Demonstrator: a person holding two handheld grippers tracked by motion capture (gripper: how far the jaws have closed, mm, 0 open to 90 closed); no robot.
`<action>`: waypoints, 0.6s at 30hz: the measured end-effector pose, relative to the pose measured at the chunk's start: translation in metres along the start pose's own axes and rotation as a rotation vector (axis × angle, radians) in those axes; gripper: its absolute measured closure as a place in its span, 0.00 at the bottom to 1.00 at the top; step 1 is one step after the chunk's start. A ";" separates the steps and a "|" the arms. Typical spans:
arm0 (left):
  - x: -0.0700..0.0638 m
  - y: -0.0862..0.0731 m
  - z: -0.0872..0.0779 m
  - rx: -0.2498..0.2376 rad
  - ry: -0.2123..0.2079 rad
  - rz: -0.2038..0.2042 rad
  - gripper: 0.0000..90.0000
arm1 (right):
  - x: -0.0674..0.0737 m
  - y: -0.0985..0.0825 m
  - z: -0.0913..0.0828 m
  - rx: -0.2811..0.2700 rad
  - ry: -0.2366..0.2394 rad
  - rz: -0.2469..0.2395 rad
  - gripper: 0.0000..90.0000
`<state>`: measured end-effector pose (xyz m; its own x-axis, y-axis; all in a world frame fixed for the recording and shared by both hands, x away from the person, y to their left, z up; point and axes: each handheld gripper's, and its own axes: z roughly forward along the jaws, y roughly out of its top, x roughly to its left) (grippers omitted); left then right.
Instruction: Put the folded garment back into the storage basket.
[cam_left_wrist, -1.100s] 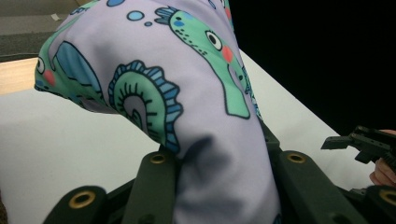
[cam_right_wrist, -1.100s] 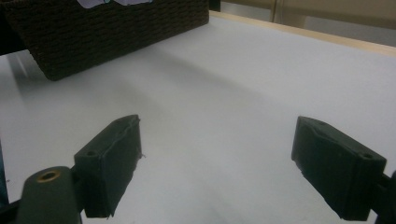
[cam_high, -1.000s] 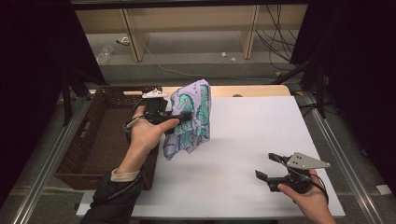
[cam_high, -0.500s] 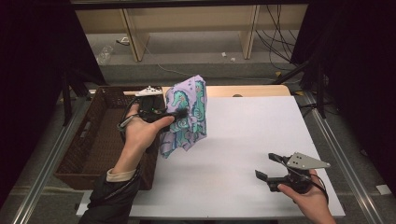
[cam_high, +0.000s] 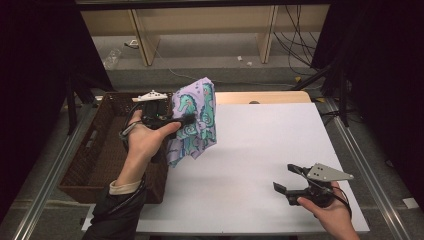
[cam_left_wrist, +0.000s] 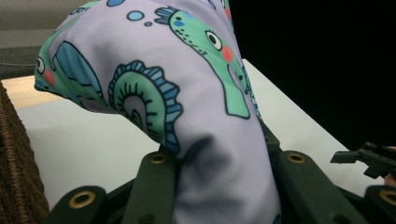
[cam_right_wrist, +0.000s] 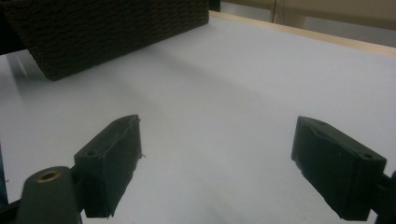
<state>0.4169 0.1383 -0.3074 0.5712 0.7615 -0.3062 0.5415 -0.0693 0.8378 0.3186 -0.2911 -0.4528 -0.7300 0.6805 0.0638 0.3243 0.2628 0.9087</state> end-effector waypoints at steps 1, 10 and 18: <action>0.001 0.000 -0.001 -0.002 0.004 0.001 0.76 | 0.000 0.000 0.000 -0.002 0.002 0.000 0.19; 0.005 0.002 -0.005 -0.010 0.013 -0.004 0.76 | 0.000 0.000 0.000 -0.001 0.001 -0.001 0.19; 0.006 0.002 -0.007 -0.009 0.015 -0.009 0.76 | 0.000 0.000 0.000 -0.006 0.003 -0.001 0.19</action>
<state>0.4175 0.1475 -0.3045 0.5570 0.7719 -0.3066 0.5410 -0.0570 0.8391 0.3189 -0.2908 -0.4531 -0.7318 0.6785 0.0644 0.3201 0.2588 0.9114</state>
